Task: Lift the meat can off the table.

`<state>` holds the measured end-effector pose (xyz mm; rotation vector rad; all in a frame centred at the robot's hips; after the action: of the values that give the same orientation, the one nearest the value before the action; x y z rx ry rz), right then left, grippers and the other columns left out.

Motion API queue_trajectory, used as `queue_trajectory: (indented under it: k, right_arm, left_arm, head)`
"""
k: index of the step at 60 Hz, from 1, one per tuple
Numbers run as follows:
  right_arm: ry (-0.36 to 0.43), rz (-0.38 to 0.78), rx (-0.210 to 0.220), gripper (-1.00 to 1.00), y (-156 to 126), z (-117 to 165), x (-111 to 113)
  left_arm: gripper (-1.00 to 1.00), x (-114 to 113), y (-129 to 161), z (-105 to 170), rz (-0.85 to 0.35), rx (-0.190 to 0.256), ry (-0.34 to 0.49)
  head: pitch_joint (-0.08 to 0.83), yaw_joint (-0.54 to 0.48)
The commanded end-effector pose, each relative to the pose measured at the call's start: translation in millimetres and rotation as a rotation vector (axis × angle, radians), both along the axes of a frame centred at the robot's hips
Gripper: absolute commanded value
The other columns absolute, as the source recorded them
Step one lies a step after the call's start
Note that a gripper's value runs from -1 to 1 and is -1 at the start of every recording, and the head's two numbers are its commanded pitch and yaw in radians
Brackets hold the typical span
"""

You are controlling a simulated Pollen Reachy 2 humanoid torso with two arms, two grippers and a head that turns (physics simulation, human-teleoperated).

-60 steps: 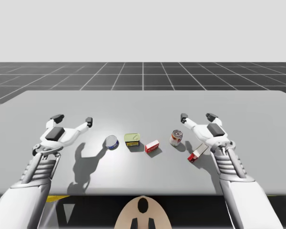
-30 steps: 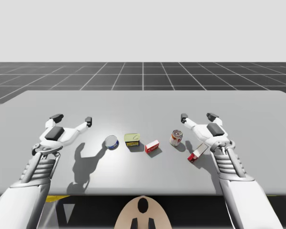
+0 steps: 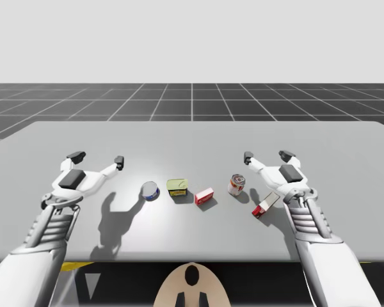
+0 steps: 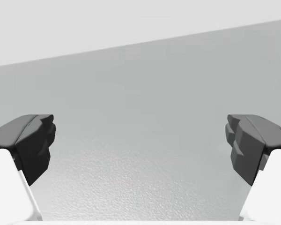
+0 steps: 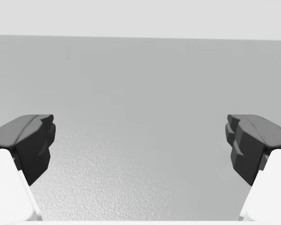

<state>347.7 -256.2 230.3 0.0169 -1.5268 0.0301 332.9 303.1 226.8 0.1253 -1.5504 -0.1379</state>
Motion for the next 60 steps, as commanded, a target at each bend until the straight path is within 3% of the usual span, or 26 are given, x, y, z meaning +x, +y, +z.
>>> queue_trajectory:
  k: [1,5,8,19,22,24,29,31,34,46,55,60]
  right_arm:
    - [-0.002,0.001,-0.002,-1.0,0,0,0]
    - [-0.003,0.001,-0.002,-1.0,0,1,0]
    - [-0.002,0.001,0.0,-1.0,0,1,0]
    - [-0.003,0.0,0.004,-1.0,0,1,-1]
    - [-0.004,0.0,0.004,-1.0,0,2,-1]
    - [-0.005,0.0,0.005,-1.0,0,2,-1]
    - [-0.004,0.001,0.007,-1.0,0,2,-1]
    - [-0.003,0.003,0.008,-1.0,0,2,-1]
    - [-0.002,0.004,0.009,-1.0,0,2,-1]
    - [-0.002,0.009,0.019,-1.0,-1,2,-1]
    - [-0.001,0.015,0.028,-1.0,-1,3,-1]
    - [-0.002,0.016,0.031,-1.0,-2,3,-1]
  left_arm:
    - [-1.0,-4,-3,4,-0.022,-0.018,-0.019]
    - [-1.0,-8,-5,8,-0.036,-0.036,-0.017]
    - [-1.0,-12,-8,13,-0.094,-0.086,0.007]
    - [-1.0,-25,-23,33,-0.37,-0.156,0.098]
    - [-1.0,-25,-25,33,-0.43,-0.129,0.098]
    - [-1.0,-27,-27,32,-0.521,-0.135,0.139]
    - [-1.0,-27,-31,23,-0.671,-0.065,0.161]
    - [-1.0,-27,-31,19,-0.736,-0.05,0.213]
    - [-1.0,-25,-31,17,-0.75,-0.024,0.214]
    - [-1.0,-13,-35,4,-0.972,-0.023,0.306]
    - [-1.0,1,-52,-11,-1.035,-0.03,0.379]
    - [-1.0,13,-61,-19,-1.08,-0.068,0.422]
  head:
    - [0.633,0.1]
    - [0.635,0.11]
    - [0.634,0.12]
    - [0.639,0.12]
    - [0.643,0.12]
    - [0.646,0.12]
    - [0.651,0.12]
    - [0.652,0.12]
    - [0.653,0.11]
    - [0.654,0.12]
    - [0.655,0.12]
    - [0.657,0.11]
